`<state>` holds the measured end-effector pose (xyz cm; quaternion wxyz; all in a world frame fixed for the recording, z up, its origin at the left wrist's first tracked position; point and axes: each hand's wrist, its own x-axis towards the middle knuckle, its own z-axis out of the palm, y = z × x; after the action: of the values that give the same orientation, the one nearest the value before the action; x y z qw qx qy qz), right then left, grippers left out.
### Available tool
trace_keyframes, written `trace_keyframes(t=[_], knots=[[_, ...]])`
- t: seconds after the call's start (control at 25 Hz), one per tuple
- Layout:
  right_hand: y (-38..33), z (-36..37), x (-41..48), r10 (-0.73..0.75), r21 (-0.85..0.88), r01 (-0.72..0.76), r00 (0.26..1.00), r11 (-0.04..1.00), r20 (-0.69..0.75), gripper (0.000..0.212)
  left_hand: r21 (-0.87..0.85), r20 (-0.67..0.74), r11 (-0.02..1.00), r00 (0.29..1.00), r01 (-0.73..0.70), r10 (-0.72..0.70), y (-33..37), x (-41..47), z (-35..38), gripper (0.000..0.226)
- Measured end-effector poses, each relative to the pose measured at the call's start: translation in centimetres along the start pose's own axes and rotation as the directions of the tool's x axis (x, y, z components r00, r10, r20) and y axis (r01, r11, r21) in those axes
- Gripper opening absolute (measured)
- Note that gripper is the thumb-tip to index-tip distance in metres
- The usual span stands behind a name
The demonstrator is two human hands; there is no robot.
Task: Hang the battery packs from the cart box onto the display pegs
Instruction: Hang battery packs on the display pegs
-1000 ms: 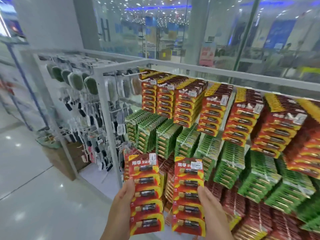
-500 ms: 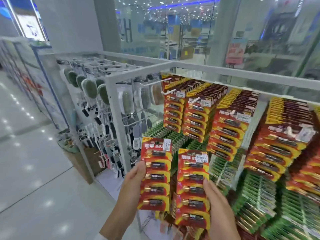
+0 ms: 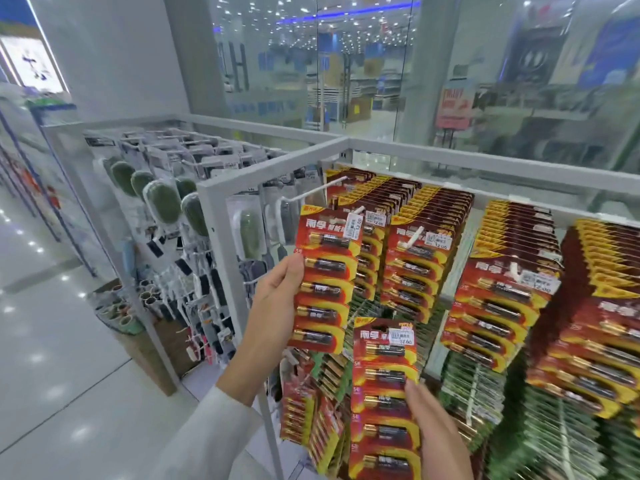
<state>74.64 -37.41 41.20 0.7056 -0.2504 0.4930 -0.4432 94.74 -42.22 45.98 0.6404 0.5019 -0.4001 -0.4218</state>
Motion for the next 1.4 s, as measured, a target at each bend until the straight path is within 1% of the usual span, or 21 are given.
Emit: trace_keyframes(t=[0.08,0.16,0.2,0.32,0.36,0.44,0.48,0.6,0.72,0.76,0.88,0.92,0.96,1.0,1.08,1.16,1.2,1.28,1.32,1.4], knots=[[0.1,1.0,0.0,-0.002,0.001,0.002,0.999,1.000,-0.039,0.016,-0.011,0.038,1.000,0.999,0.023,-0.023,0.1,1.1,-0.1,0.030],[0.6,1.8,0.1,-0.004,0.014,0.005,0.997,1.000,-0.076,0.009,-0.025,0.073,0.998,0.996,0.060,-0.058,-0.1,1.9,-0.2,0.029],[0.6,2.3,0.0,-0.006,0.032,0.009,0.996,0.999,-0.088,0.011,-0.034,0.085,0.997,0.994,0.075,-0.072,-0.4,2.3,-0.4,0.029],[0.8,3.2,-0.2,-0.029,0.067,0.038,0.990,0.997,-0.138,0.026,-0.050,0.119,0.991,0.986,0.124,-0.117,-0.8,3.4,-0.4,0.033],[0.7,3.5,-0.4,-0.044,0.062,0.054,0.987,0.997,-0.155,0.034,-0.048,0.135,0.990,0.982,0.136,-0.129,-1.0,3.9,-0.2,0.034],[0.6,3.7,-0.7,-0.097,0.036,0.107,0.973,0.994,-0.210,0.049,-0.050,0.172,0.985,0.973,0.165,-0.154,-1.3,5.1,0.5,0.037],[0.4,3.8,-0.9,-0.136,0.023,0.145,0.964,0.989,-0.230,0.049,-0.051,0.177,0.983,0.970,0.179,-0.167,-1.4,5.7,0.9,0.037],[-0.7,4.0,-1.8,-0.246,0.006,0.259,0.923,0.966,-0.297,0.026,-0.042,0.197,0.982,0.965,0.183,-0.171,-2.0,7.4,1.9,0.033],[-1.4,3.6,-2.4,-0.366,-0.032,0.377,0.870,0.926,-0.329,0.025,-0.017,0.237,0.990,0.962,0.141,-0.133,-2.6,8.7,2.3,0.033],[-1.6,3.7,-2.7,-0.384,-0.036,0.395,0.862,0.918,-0.330,0.025,-0.003,0.245,0.993,0.963,0.120,-0.115,-2.8,8.9,2.3,0.032],[-2.0,4.3,-2.9,-0.444,-0.029,0.453,0.856,0.891,-0.265,0.016,0.027,0.290,0.996,0.953,0.080,-0.084,-3.4,9.0,2.4,0.030],[-2.2,4.8,-2.9,-0.468,-0.028,0.476,0.849,0.879,-0.245,0.015,0.032,0.298,0.997,0.951,0.075,-0.081,-3.5,8.9,2.4,0.030],[-2.4,5.1,-2.6,-0.494,-0.044,0.498,0.841,0.866,-0.222,0.019,0.034,0.300,0.997,0.951,0.068,-0.075,-3.6,8.9,2.3,0.031],[-2.5,5.5,-2.2,-0.515,-0.070,0.513,0.830,0.855,-0.214,0.025,0.042,0.302,0.997,0.951,0.062,-0.072,-3.6,8.8,2.3,0.031],[-2.5,6.0,-1.6,-0.543,-0.099,0.535,0.807,0.839,-0.232,0.026,0.060,0.311,0.997,0.948,0.051,-0.067,-3.7,8.9,2.0,0.033],[-2.3,6.1,-0.7,-0.555,-0.112,0.546,0.792,0.830,-0.255,0.013,0.062,0.319,0.997,0.946,0.037,-0.055,-3.6,9.0,1.7,0.034],[-2.1,6.1,-0.2,-0.557,-0.117,0.547,0.790,0.829,-0.256,0.011,0.064,0.326,0.998,0.944,0.026,-0.046,-3.7,9.1,1.5,0.033],[-1.8,6.5,0.5,-0.561,-0.129,0.551,0.769,0.825,-0.305,0.015,0.064,0.342,0.998,0.939,0.014,-0.035,-3.7,9.0,1.4,0.034],[-1.8,6.7,0.9,-0.557,-0.128,0.550,0.759,0.826,-0.338,0.012,0.065,0.343,0.998,0.939,0.008,-0.030,-3.6,8.9,1.4,0.034],[-1.7,6.9,1.7,-0.548,-0.145,0.533,0.764,0.833,-0.340,0.017,0.072,0.344,0.997,0.939,-0.013,-0.013,-3.6,8.6,1.2,0.034]])
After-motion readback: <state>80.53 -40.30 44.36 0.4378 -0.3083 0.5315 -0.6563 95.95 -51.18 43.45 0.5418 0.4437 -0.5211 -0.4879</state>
